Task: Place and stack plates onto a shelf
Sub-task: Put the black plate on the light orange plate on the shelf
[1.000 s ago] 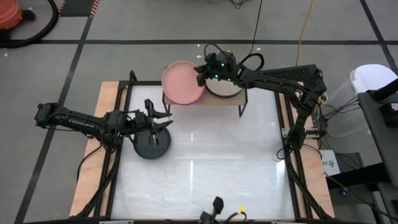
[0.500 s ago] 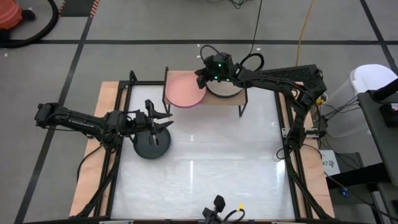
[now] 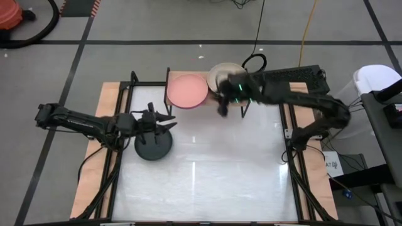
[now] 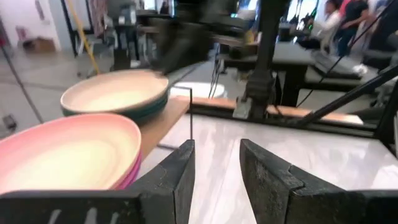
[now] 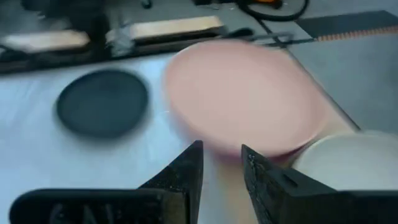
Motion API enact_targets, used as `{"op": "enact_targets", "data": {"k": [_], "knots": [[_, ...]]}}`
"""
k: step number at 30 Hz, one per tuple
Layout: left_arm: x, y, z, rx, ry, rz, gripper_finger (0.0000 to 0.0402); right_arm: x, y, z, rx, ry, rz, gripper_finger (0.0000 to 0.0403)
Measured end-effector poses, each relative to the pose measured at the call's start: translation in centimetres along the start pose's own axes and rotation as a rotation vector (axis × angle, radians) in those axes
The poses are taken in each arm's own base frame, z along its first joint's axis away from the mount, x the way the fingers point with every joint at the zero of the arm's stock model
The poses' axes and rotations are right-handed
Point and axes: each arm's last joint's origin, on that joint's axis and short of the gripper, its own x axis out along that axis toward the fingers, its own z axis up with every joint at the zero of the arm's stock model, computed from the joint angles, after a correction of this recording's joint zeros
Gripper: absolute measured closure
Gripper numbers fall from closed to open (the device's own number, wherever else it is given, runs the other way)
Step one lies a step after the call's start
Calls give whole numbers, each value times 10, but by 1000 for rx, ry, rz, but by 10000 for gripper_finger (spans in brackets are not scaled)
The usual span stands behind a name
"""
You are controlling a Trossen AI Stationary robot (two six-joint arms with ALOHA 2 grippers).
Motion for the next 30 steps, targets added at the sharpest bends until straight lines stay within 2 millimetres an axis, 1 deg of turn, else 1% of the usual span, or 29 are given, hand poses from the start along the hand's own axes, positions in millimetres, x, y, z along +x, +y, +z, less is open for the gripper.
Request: {"op": "enact_targets", "data": {"k": [3,6,7,9,11,13,16,19,21,24,26,28,30], "knots": [[4,-6,3,-6,83,42,270,-21,33,-26,-43,-38,26,309],[10,-12,-2,25,208,47,270,-41,56,-57,-61,-137,59,309],[12,-15,-1,21,235,46,270,-46,61,-70,-62,-164,80,309],[14,-17,-2,-2,317,58,270,-55,69,-95,-55,-208,118,309],[15,-18,-9,-37,429,81,270,-63,74,-117,-44,-266,161,309],[17,-20,-15,-99,528,95,270,-67,75,-139,-44,-310,189,309],[20,-24,-22,-188,659,92,270,-69,74,-165,-36,-363,210,309],[25,-30,-34,-238,749,101,270,-70,71,-181,-12,-419,220,309],[32,-35,-40,-278,751,115,270,-69,69,-192,16,-426,226,309],[44,-49,-51,-300,753,83,270,-67,68,-206,68,-434,236,309],[48,-57,-56,-279,791,68,270,-66,68,-209,86,-440,246,309],[52,-62,-55,-282,824,89,270,-66,67,-211,86,-432,246,309],[54,-63,-53,-278,873,141,270,-66,67,-211,82,-435,246,309]]}}
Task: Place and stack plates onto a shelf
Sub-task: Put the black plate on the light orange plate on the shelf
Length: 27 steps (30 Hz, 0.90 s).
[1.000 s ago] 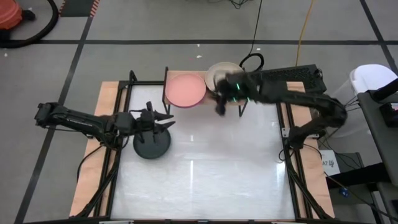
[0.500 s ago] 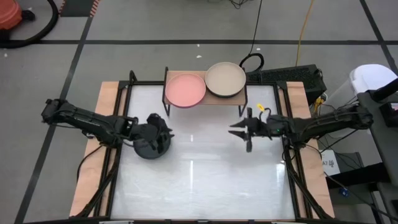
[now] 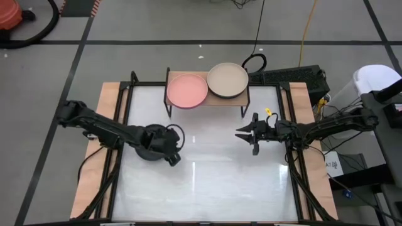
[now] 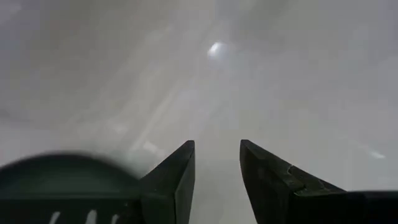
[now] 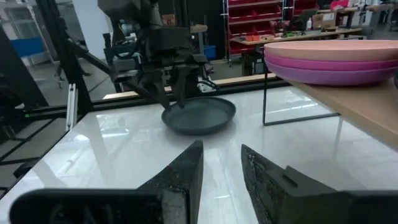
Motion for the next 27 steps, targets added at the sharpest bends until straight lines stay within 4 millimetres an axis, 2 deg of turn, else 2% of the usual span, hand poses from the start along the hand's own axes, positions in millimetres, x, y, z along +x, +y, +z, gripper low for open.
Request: {"op": "enact_targets", "data": {"k": [3,9,19,23,27], "knots": [[0,-3,4,-26,46,64,270,0,0,1,0,-4,4,309],[6,-2,0,-56,145,159,271,0,1,1,1,-3,31,309],[10,-8,-10,-83,230,132,271,-1,1,1,7,0,29,309],[16,-9,-19,-111,294,176,271,-1,1,1,8,0,29,309],[31,-7,-28,-135,369,262,271,0,1,0,8,2,27,309]]}}
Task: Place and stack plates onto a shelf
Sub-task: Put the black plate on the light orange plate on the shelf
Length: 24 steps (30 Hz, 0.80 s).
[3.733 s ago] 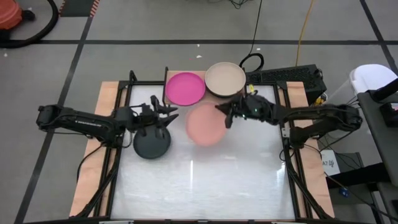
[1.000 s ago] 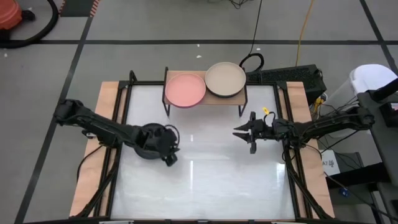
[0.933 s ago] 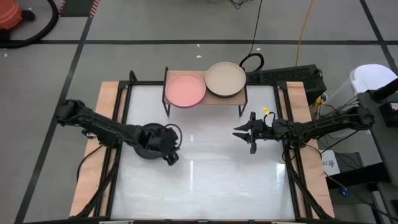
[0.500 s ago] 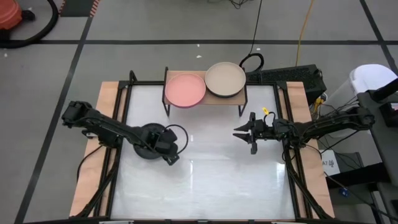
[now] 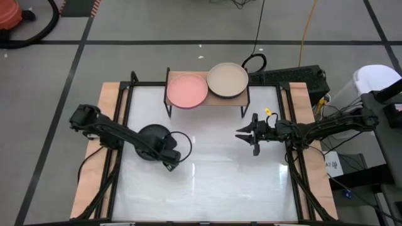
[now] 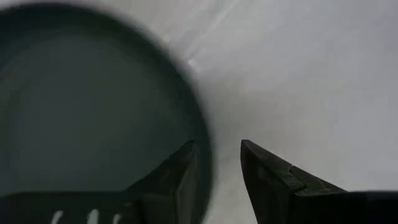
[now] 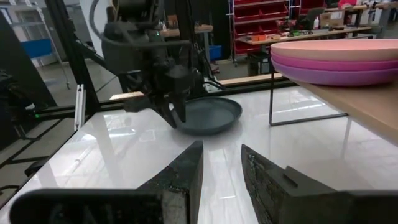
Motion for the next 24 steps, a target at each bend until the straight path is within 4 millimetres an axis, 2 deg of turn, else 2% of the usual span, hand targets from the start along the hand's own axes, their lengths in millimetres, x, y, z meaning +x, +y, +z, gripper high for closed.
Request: {"op": "enact_targets", "data": {"k": [9,11,14,16,20,24], "knots": [[45,-6,-3,3,147,145,272,1,0,-1,15,6,-1,309],[49,-6,-1,16,176,138,288,1,0,-1,24,6,-1,309],[47,-6,0,35,177,124,341,1,0,0,26,4,-1,309],[38,-4,2,49,165,124,378,1,0,0,26,4,-1,309],[10,-7,8,59,147,88,392,1,0,0,26,4,-1,309],[-50,-18,17,160,32,-114,392,1,0,0,30,4,-1,309]]}}
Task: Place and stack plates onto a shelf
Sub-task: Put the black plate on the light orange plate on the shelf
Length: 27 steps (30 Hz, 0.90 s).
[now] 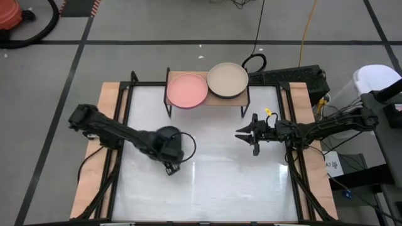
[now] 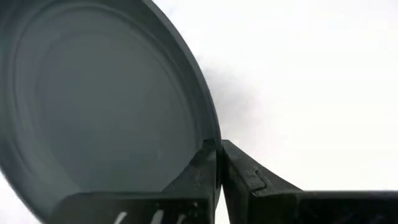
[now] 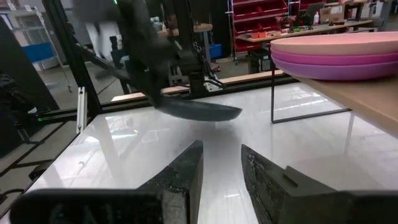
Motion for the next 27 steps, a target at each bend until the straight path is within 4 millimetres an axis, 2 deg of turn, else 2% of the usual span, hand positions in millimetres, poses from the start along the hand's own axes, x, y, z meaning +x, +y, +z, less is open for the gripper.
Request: {"op": "enact_targets", "data": {"k": [3,5,8,10,12,14,16,20,23,27], "knots": [[-48,-16,8,227,-174,-161,392,0,0,0,0,0,0,309],[-85,-20,14,352,-345,-162,392,0,0,0,0,-2,0,309],[-123,-10,25,437,-572,81,392,0,0,0,0,-3,0,309],[-138,1,39,486,-654,231,392,0,0,1,1,-9,1,309],[-148,16,56,521,-674,299,392,0,0,1,11,-12,2,309],[-153,34,77,528,-684,301,392,0,0,2,30,-18,3,309],[-147,54,98,537,-650,304,392,0,0,2,33,-22,4,309],[-132,89,124,503,-554,279,392,0,0,2,51,-19,4,309],[-121,104,133,481,-488,243,392,0,0,2,51,-15,4,309],[-111,106,138,481,-450,227,373,0,0,-1,48,6,-2,309]]}}
